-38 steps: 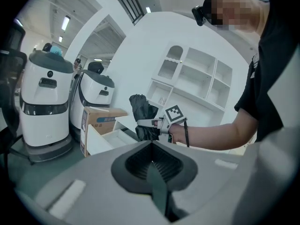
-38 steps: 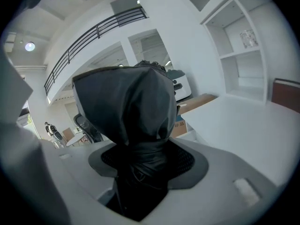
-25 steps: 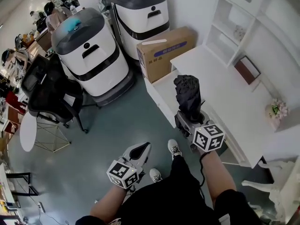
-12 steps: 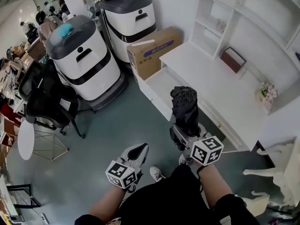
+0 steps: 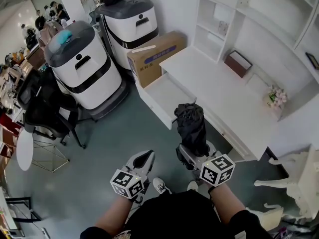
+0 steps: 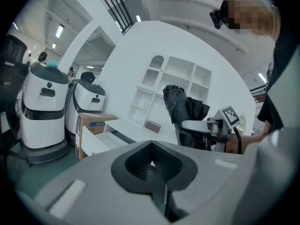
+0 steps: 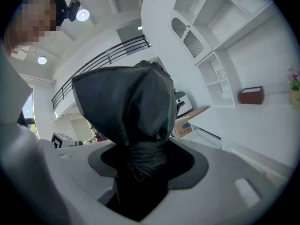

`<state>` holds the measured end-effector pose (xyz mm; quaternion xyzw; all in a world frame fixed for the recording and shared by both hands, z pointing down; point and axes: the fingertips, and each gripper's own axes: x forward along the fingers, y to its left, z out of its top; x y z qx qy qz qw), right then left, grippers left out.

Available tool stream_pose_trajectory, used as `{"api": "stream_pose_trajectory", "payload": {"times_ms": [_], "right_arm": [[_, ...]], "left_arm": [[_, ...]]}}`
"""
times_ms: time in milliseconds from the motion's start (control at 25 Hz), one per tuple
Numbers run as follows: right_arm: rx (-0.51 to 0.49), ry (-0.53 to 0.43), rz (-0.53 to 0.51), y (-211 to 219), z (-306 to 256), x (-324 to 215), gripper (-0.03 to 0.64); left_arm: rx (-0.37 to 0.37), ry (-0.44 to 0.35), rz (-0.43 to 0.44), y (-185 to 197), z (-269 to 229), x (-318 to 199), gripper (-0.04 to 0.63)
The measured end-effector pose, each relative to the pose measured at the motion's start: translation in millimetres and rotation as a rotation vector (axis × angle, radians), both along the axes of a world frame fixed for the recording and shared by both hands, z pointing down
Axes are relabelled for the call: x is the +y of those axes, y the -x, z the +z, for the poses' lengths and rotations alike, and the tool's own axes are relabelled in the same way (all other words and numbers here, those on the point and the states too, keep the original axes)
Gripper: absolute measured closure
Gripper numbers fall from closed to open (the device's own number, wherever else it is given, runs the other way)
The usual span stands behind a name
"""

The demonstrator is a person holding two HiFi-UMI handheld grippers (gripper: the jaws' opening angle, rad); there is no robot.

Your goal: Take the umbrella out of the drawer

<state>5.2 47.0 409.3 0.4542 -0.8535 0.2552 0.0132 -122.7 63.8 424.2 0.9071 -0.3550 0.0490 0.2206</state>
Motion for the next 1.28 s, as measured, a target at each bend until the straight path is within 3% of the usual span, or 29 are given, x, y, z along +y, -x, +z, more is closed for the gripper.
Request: {"api": "stream_pose_trajectory", "payload": {"times_ms": [520,1000,1280], "right_arm": [[-0.024,0.018,-0.105,-71,5,45,0.334],[-0.024,0.049,-0.182,-110,23,86,0.333],[-0.016,0.038,-0.208,-115,23,109,0.333]], "left_arm": [[-0.004,0.01,-0.085,-85,2,38,0.595],[0.0,0.018,-0.115,-138,17,76,0.595],[-0.005,0.009,-0.114,-150,15,95,0.595]]}}
